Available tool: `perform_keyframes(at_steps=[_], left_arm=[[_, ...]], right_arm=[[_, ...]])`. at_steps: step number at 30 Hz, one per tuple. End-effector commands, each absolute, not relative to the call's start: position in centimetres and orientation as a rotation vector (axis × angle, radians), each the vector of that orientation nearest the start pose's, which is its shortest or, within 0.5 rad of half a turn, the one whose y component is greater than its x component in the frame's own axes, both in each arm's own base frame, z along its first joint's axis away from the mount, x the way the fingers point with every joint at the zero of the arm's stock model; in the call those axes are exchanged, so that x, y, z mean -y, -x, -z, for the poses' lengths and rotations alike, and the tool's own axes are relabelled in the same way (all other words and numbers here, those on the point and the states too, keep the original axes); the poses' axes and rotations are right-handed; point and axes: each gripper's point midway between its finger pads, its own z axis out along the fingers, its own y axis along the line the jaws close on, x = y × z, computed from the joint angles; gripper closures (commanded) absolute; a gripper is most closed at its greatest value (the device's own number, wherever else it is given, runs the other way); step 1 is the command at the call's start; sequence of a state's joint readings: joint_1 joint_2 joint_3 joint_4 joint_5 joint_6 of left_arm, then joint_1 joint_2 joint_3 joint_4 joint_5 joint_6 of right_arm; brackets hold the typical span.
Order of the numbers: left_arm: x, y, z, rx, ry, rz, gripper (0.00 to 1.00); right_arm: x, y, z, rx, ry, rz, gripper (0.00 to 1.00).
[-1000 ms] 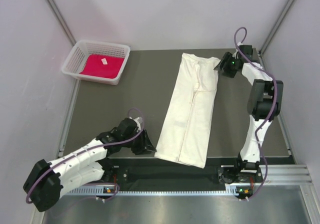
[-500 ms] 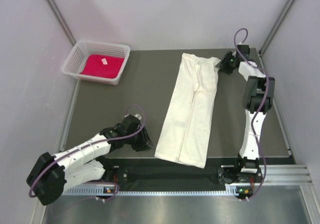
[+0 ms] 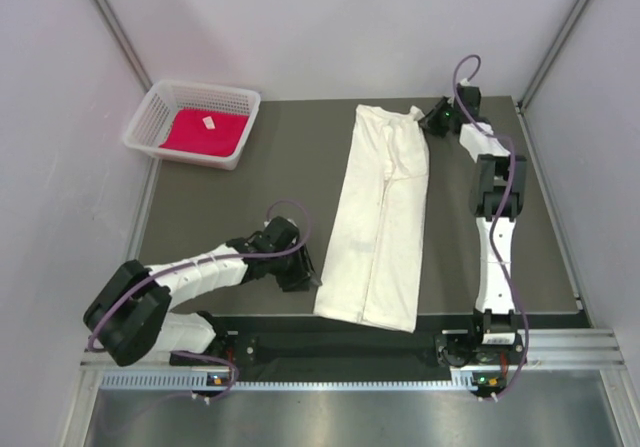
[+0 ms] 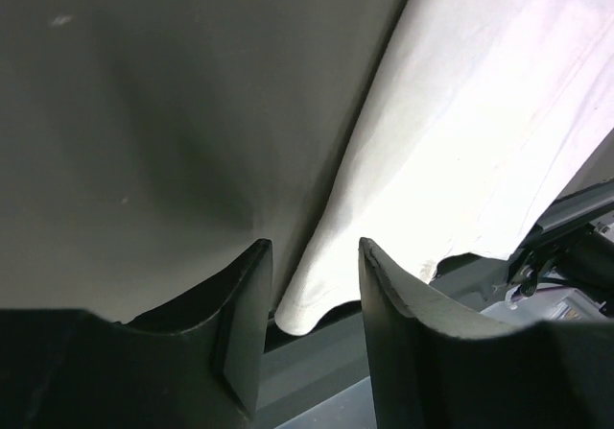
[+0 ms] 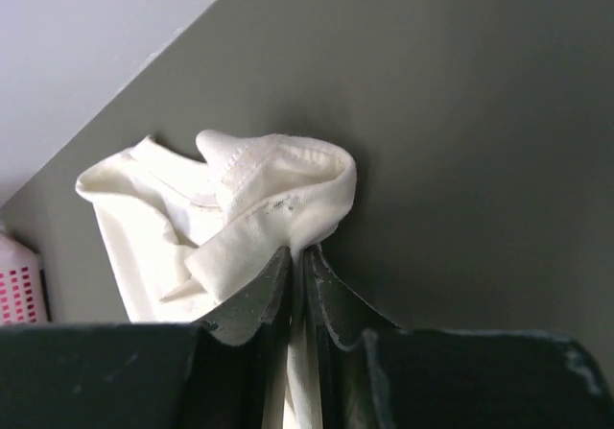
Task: Fold and stack the t-shirts
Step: Fold the tshirt
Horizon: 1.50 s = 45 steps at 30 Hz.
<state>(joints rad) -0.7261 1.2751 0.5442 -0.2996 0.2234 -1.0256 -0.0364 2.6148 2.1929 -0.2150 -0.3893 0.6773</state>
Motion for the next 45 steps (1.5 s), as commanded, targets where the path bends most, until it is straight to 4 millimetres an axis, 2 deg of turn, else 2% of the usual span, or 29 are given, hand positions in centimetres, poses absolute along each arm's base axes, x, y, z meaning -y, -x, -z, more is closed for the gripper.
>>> perform_keyframes(at_steps=[1, 2, 3, 6, 7, 9, 10, 13, 17, 22, 25, 29, 32, 33, 34, 35, 36, 38, 39, 41, 42, 44, 45], left_arm=[[25.7, -17.6, -5.0, -2.759, 0.277, 0.909, 0.53], [26.2, -18.1, -5.5, -2.75, 0.256, 0.922, 0.53], [26.4, -18.1, -5.1, -2.769, 0.249, 0.909, 0.53], [27.0, -19.0, -5.4, -2.764, 0.23, 0.899, 0.53], [27.1, -19.3, -5.5, -2.757, 0.229, 0.896, 0.53], [27.4, -19.9, -5.9, -2.745, 0.238, 0.896, 0.53], [27.5, -20.0, -5.9, -2.744, 0.246, 0.895, 0.53], [27.4, -20.1, -6.1, -2.748, 0.273, 0.882, 0.53], [26.3, -19.4, -5.7, -2.744, 0.35, 0.855, 0.52], [26.1, -19.0, -6.5, -2.681, 0.463, 0.937, 0.51], [26.0, -18.6, -6.6, -2.68, 0.479, 0.955, 0.51], [26.1, -18.8, -7.0, -2.661, 0.49, 0.97, 0.51], [26.1, -18.6, -7.2, -2.659, 0.489, 0.982, 0.51], [26.1, -18.5, -7.2, -2.66, 0.485, 0.991, 0.51], [26.2, -18.3, -7.2, -2.662, 0.475, 1.0, 0.51], [26.2, -18.0, -7.1, -2.667, 0.47, 1.008, 0.51], [26.3, -17.6, -7.0, -2.682, 0.459, 1.015, 0.51], [26.1, -17.0, -6.4, -2.705, 0.453, 1.012, 0.52], [26.1, -16.7, -6.2, -2.714, 0.444, 1.014, 0.52], [26.0, -15.8, -5.7, -2.74, 0.431, 1.01, 0.54], [25.8, -15.5, -5.4, -2.75, 0.433, 1.002, 0.55], [25.4, -14.8, -4.9, -2.771, 0.448, 0.991, 0.56], [25.3, -14.5, -4.8, -2.775, 0.446, 0.996, 0.56]], right_arm=[[-12.6, -68.5, -6.3, -2.074, -0.489, -0.879, 0.9], [-13.0, -68.9, -6.5, -2.057, -0.496, -0.882, 0.9], [-13.7, -69.3, -6.8, -2.035, -0.494, -0.896, 0.9], [-14.4, -70.1, -6.8, -1.995, -0.565, -0.916, 0.9], [-14.5, -70.8, -7.7, -1.943, -0.568, -0.928, 0.9], [-14.3, -71.4, -7.5, -1.92, -0.595, -0.915, 0.9], [-14.3, -71.8, -8.1, -1.901, -0.61, -0.927, 0.9], [-13.0, -72.3, -8.4, -1.88, -0.632, -0.893, 0.89], [-10.6, -72.3, -8.1, -1.874, -0.648, -0.887, 0.88], [-8.9, -71.9, -7.8, -1.893, -0.638, -0.874, 0.85], [-9.2, -71.8, -8.3, -1.897, -0.617, -0.892, 0.82], [-9.9, -71.5, -9.3, -1.907, -0.626, -0.954, 0.7], [-10.2, -70.3, -10.1, -1.965, -0.609, -0.941, 0.59], [-9.1, -69.7, -11.3, -1.975, -0.582, -0.909, 0.57], [-7.7, -68.7, -10.7, -2.025, -0.613, -0.873, 0.55], [-7.1, -68.0, -11.0, -2.044, -0.612, -0.851, 0.54], [-6.8, -66.4, -11.8, -2.075, -0.589, -0.819, 0.54], [-6.3, -63.9, -11.8, -2.146, -0.596, -0.769, 0.54], [-6.1, -61.9, -12.6, -2.178, -0.562, -0.737, 0.54], [-6.4, -58.6, -12.3, -2.268, -0.552, -0.702, 0.54], [-6.4, -55.8, -12.7, -2.306, -0.526, -0.674, 0.54], [-6.7, -52.1, -12.6, -2.375, -0.514, -0.651, 0.54], [-6.9, -48.7, -12.9, -2.406, -0.484, -0.628, 0.54]])
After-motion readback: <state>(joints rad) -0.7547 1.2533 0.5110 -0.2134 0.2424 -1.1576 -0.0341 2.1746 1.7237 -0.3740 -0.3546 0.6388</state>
